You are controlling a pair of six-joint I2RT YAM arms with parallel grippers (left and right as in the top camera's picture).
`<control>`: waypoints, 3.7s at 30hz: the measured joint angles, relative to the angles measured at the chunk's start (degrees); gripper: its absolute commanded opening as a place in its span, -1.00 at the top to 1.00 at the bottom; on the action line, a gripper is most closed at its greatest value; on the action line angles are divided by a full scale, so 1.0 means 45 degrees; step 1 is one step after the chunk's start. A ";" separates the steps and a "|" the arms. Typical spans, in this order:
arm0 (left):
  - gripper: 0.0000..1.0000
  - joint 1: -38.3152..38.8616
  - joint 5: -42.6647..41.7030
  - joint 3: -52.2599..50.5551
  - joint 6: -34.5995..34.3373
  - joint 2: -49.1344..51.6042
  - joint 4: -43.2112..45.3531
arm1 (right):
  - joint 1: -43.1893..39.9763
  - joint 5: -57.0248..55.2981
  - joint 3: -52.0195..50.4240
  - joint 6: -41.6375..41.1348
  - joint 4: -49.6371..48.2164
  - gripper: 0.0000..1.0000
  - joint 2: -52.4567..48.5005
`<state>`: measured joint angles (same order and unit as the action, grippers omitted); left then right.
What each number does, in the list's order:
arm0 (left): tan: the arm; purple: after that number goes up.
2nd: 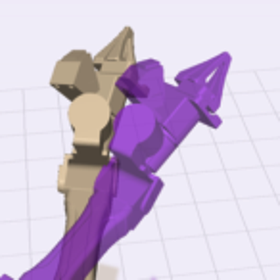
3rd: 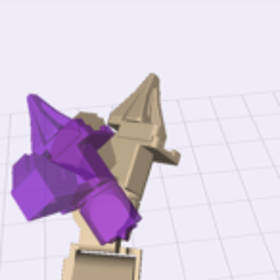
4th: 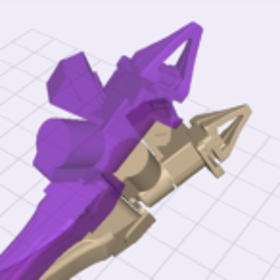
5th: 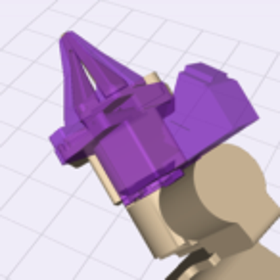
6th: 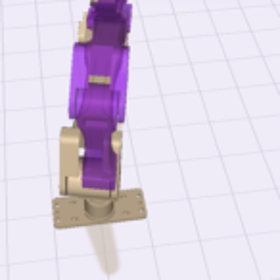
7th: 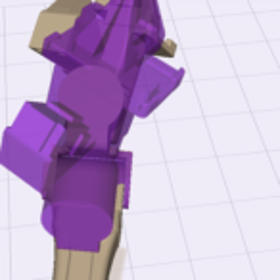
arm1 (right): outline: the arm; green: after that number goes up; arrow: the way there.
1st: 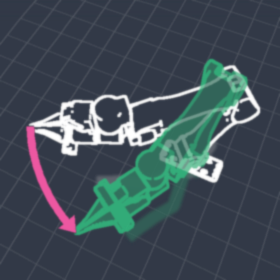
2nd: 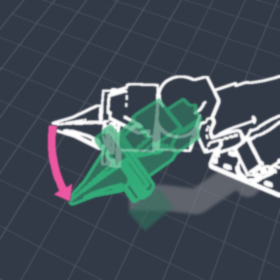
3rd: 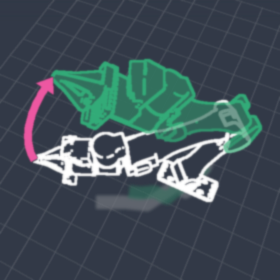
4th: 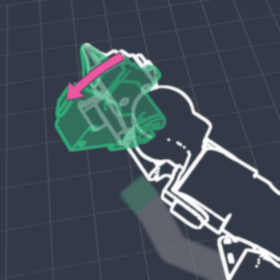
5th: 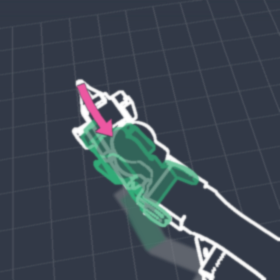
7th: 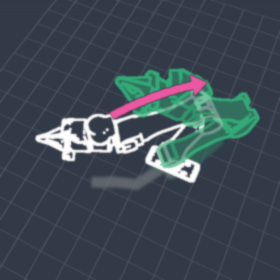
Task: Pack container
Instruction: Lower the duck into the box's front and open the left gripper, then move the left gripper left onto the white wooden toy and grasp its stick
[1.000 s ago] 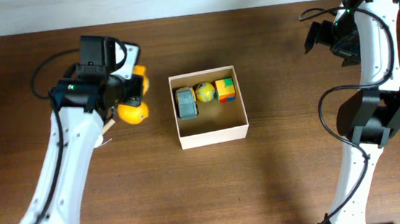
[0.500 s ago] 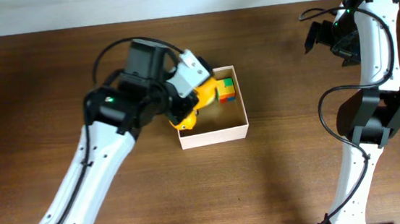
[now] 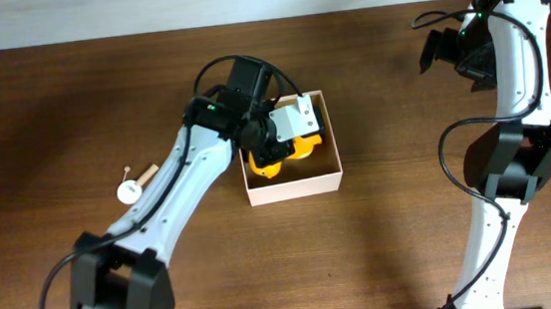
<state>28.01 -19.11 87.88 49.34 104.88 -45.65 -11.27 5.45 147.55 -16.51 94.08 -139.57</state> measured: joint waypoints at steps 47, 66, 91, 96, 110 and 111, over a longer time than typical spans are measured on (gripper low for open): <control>-0.91 -0.7174 0.5187 -0.3589 -1.1604 -0.2472 -0.1962 | 0.0000 0.0000 0.0000 0.0005 0.0000 -0.97 0.0000; -0.99 -0.7257 0.4109 -0.5183 -0.4124 -0.1928 0.2691 | 0.0000 0.0000 0.0000 0.0000 0.0000 -0.98 0.0000; -0.65 -0.7553 0.4760 -0.5231 -0.2118 0.0544 0.3682 | 0.0000 0.0000 0.0000 0.0000 -0.0005 -0.98 0.0000; -0.29 -0.7728 0.4974 -0.5231 -0.2147 0.0559 0.3599 | 0.0000 0.0000 0.0000 0.0000 0.0000 -0.98 0.0000; 0.83 -0.7733 0.4770 -0.5236 -0.2152 0.0559 0.2958 | 0.0000 0.0000 0.0000 0.0000 -0.0005 -0.97 0.0000; 0.90 -0.7733 0.4765 -0.5236 -0.2152 0.0559 0.2948 | 0.0000 0.0000 0.0000 -0.0010 -0.0005 -0.98 0.0000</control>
<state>-6.79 2.33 64.31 39.66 107.39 -32.38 -11.27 5.45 147.55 -16.56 94.06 -139.57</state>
